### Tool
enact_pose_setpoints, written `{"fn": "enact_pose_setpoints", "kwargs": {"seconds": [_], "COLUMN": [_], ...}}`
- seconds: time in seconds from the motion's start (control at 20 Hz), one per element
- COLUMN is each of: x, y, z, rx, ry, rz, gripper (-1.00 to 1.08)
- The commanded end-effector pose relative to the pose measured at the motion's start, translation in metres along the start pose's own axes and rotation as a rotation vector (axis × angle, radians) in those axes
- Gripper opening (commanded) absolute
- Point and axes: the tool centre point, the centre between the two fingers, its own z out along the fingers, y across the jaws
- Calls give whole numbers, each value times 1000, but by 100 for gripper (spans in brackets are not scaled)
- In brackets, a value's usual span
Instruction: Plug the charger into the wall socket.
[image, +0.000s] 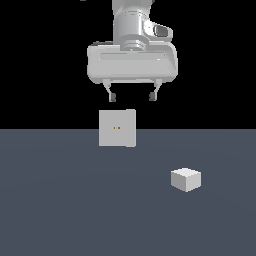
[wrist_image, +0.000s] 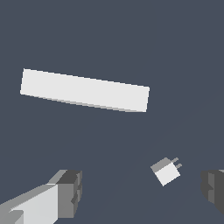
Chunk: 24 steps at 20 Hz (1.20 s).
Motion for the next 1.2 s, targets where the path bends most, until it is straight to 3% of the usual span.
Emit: {"fn": "enact_pose_setpoints", "kwargs": {"seconds": [0.0, 0.55, 1.15], "x": [0, -4, -19], "y": [0, 10, 41], "z": [0, 10, 40], "rx": [0, -9, -37], "ry": [0, 19, 80], "rz": [0, 93, 380], "gripper": [100, 100, 100]}}
